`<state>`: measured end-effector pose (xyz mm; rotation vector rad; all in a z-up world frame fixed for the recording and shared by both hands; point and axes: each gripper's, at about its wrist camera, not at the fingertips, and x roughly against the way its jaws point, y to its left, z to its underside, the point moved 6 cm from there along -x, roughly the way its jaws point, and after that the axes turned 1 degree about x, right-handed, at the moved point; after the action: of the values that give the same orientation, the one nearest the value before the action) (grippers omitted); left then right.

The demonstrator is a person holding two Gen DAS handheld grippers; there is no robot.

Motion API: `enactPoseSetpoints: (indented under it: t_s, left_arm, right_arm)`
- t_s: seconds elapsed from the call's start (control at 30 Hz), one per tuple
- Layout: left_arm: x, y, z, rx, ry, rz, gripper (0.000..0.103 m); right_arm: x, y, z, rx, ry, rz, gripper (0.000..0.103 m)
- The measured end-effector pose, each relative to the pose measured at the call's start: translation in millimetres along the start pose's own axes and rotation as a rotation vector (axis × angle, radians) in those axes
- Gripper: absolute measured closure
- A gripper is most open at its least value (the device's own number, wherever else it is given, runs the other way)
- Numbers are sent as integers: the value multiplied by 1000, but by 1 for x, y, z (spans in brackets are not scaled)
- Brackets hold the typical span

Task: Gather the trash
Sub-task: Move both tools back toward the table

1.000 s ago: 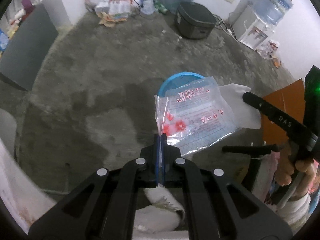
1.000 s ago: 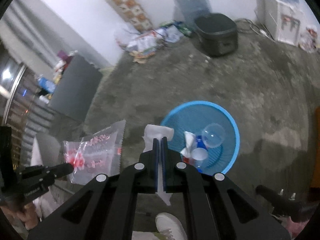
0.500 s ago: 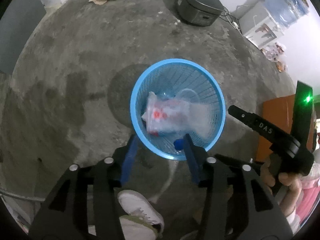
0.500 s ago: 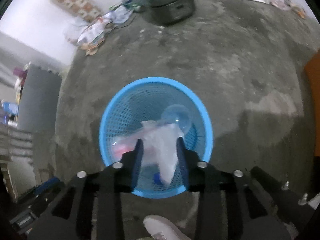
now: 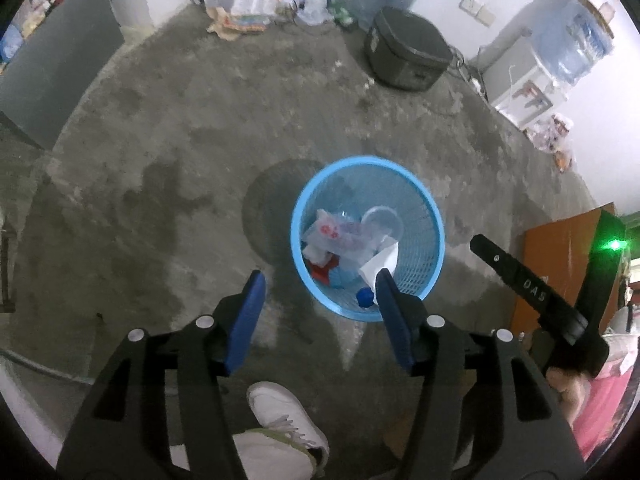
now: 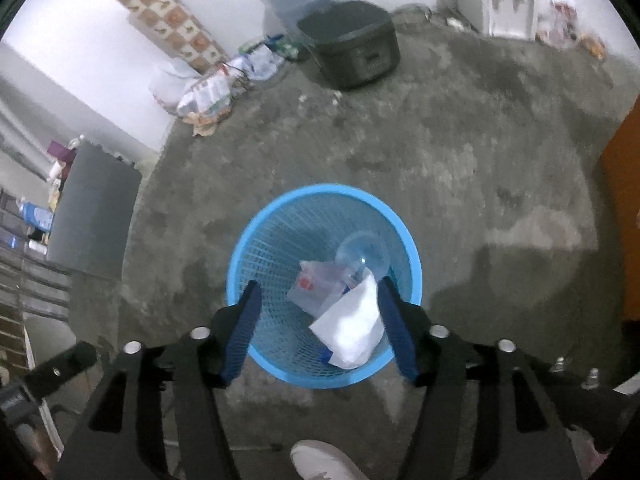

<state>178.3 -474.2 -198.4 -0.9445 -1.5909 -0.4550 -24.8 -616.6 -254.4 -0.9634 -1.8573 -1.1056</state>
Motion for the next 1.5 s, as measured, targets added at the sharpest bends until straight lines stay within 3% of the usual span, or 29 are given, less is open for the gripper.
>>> enactPoseSetpoints:
  t_s: [0.23,0.47,0.63,0.77,0.87,1.03,1.13,1.17,1.23,1.33,1.5]
  left_arm:
    - [89,-2,10,-45,-137,-1,42]
    - [201,-4,50,-180,-351,-92,30]
    - [267,18,87,-128,-466,-116,26]
    - [313,46,120,-60,-534,-164,26]
    - [346,73,152,24,-593,-185,26]
    - [404,134,222,222,-701,-250,26]
    - [442,176,273,336,-762,-364,26]
    - [451,187,287,370,-778,-387,26]
    - [474,216,324,466,-819,-428,26]
    - [490,252,373,590,-851,-462,26]
    - [480,294,433,717,-836,-432,26]
  right_arm:
    - [72,51,4,137,-129,42,19]
    - [136,97,16,255,-233,40,10]
    - [173,130,31,341,-305,88,7]
    - [197,167,57,492,-355,134,6]
    - [213,195,77,575,-374,117,6]
    - [245,237,115,683,-415,-39,6]
    - [267,261,137,705,-397,-270,6]
    - [277,269,145,696,-383,-394,6]
    - [292,286,158,687,-351,-537,6]
    - [304,308,178,712,-306,-621,6]
    - [311,344,219,733,-109,-764,6]
